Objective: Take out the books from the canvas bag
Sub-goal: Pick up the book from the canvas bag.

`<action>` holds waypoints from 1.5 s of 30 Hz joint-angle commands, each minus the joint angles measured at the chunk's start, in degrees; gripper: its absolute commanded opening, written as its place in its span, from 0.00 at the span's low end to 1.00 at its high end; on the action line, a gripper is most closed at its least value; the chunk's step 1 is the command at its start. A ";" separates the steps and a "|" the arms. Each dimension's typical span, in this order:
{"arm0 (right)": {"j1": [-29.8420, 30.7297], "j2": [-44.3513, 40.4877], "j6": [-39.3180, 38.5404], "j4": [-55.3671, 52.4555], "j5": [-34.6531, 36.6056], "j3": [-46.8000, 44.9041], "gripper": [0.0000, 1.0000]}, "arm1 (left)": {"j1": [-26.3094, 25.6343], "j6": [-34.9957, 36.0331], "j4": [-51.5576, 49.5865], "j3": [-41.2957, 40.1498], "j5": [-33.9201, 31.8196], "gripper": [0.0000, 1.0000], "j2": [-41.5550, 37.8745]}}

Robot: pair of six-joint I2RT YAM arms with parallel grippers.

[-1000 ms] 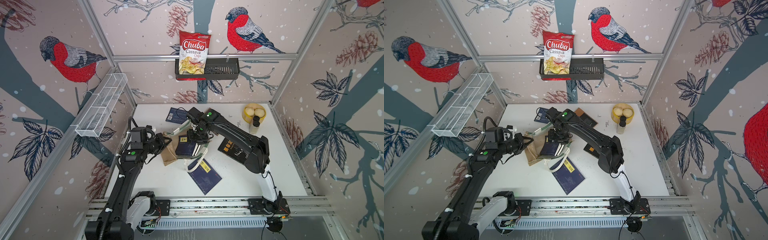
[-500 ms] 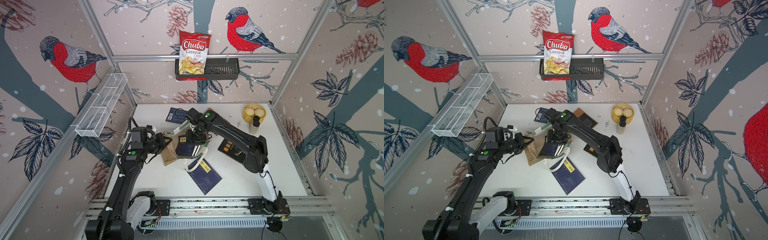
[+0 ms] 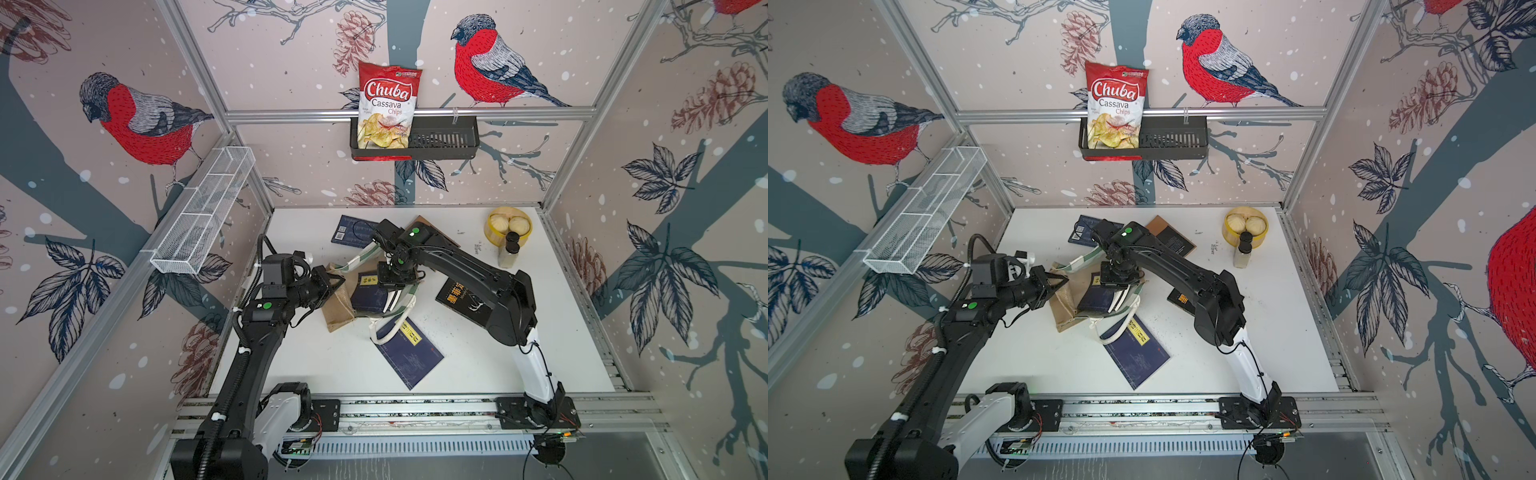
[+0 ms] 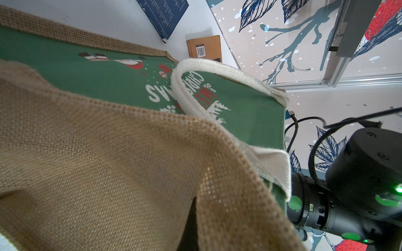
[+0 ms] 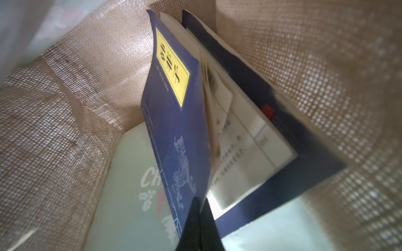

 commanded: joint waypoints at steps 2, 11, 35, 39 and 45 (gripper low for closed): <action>-0.14 -0.73 0.10 0.03 1.97 -1.11 0.04 | 0.01 -0.21 1.40 -0.09 1.69 0.00 0.10; -0.36 -1.19 -0.76 0.77 2.14 -0.61 0.00 | 0.01 -0.21 1.41 -0.10 1.73 0.00 0.28; -2.61 -5.63 -3.56 -6.35 5.16 -1.20 0.19 | 0.00 0.85 0.80 0.49 0.82 0.00 0.98; -2.35 -5.67 -2.30 -3.31 2.85 -2.87 0.50 | 0.06 0.86 0.78 0.47 0.82 0.00 1.02; -2.57 -4.80 0.28 -1.21 2.86 -6.13 0.54 | 0.08 0.94 0.55 0.52 0.91 0.00 0.75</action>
